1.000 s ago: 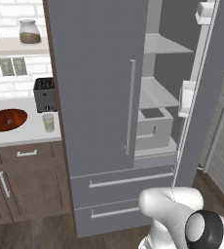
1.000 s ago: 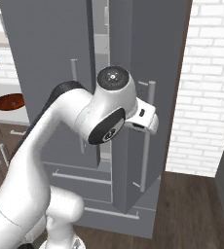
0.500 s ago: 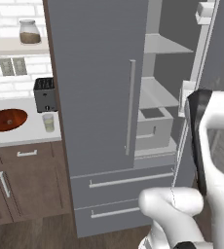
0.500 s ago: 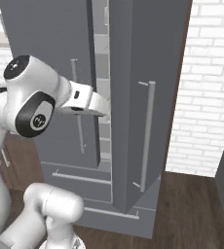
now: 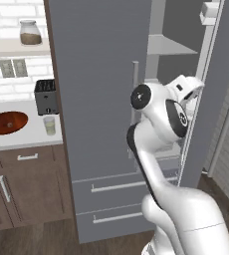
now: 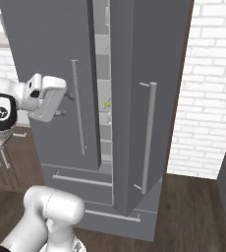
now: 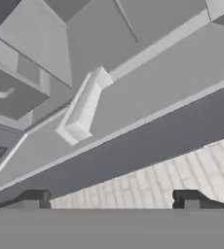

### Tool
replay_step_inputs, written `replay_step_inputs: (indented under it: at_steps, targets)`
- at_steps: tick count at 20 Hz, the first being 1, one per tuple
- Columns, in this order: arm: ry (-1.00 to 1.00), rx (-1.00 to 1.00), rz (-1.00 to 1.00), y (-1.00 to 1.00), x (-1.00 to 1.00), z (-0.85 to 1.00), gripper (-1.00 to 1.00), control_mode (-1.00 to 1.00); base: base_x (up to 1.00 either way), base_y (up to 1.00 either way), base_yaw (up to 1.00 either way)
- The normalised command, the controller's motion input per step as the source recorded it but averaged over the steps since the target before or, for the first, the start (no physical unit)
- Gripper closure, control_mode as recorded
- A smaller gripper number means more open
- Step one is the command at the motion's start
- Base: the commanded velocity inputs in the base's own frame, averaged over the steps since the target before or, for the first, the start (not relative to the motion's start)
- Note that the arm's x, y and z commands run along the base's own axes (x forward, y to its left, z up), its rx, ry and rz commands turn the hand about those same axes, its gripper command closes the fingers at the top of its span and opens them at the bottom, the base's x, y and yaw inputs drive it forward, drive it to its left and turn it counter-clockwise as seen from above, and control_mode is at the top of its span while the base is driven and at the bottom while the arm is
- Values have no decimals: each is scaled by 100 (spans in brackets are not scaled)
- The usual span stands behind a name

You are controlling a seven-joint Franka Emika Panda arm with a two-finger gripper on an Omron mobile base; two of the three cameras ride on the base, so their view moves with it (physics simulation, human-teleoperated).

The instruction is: Grab a lemon wedge from the fridge and one ice cube from the ice bowl, and put them in the glass of lemonade.

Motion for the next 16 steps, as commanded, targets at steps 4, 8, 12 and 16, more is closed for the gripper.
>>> replay_step_inputs:
  at_steps: [4, 8, 12, 16]
  targets:
    - [42, -30, 8, 2, 98, 5, -100, -100, 0, 0, 0]
    - [34, -10, 9, -6, 100, 0, -100, -100, 0, 0, 0]
    - [32, -12, 2, -46, 84, -9, -100, -100, 0, 0, 0]
    - [11, -1, 0, -89, 17, -8, -100, -100, 0, 0, 0]
